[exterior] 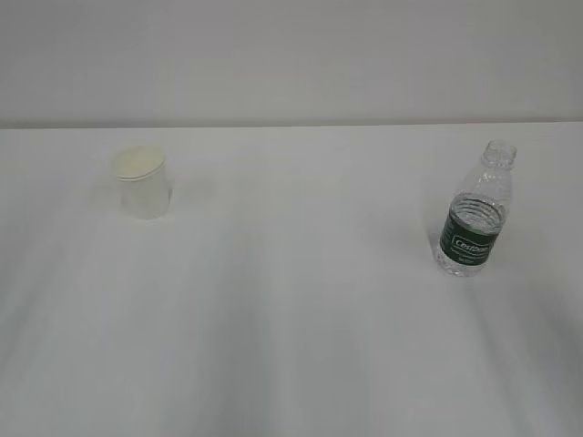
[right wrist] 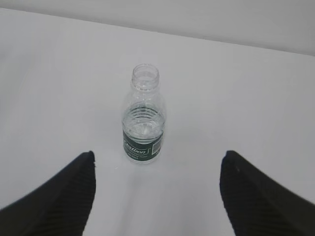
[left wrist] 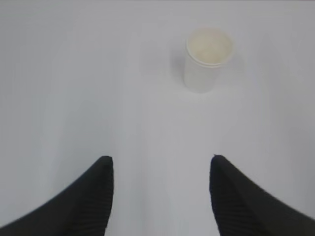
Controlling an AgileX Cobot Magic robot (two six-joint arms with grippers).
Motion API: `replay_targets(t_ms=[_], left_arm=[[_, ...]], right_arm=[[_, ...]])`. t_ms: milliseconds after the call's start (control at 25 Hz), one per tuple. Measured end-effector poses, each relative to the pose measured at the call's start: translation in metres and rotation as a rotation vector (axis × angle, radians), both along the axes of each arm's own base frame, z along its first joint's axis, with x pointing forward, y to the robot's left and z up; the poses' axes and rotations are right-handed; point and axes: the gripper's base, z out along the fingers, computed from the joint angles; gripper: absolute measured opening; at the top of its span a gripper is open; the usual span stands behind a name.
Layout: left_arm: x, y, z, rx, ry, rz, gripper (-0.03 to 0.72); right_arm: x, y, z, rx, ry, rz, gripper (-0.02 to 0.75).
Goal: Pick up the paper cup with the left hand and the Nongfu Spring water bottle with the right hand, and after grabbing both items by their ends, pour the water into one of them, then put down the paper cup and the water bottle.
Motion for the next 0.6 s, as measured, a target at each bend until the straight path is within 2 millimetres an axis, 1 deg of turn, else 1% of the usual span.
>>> replay_targets(t_ms=[160, 240, 360, 440, 600], left_arm=[[0.014, 0.000, 0.000, 0.014, -0.074, -0.007, 0.424], [0.023, -0.001, -0.004, 0.036, -0.089, -0.017, 0.421], [0.035, -0.001, -0.017, 0.056, -0.051, -0.028, 0.421], [0.041, -0.002, -0.024, 0.055, -0.043, -0.030, 0.421], [0.043, -0.002, -0.040, 0.048, -0.079, -0.036, 0.421]], right_arm=[[0.012, 0.002, -0.005, 0.001, -0.002, 0.003, 0.586], [0.015, 0.003, -0.007, 0.021, -0.027, 0.000, 0.587], [0.016, 0.003, -0.014, 0.044, -0.076, -0.004, 0.587], [0.014, 0.003, -0.022, 0.053, -0.098, -0.007, 0.587], [0.009, 0.002, -0.041, 0.079, -0.123, -0.019, 0.587]])
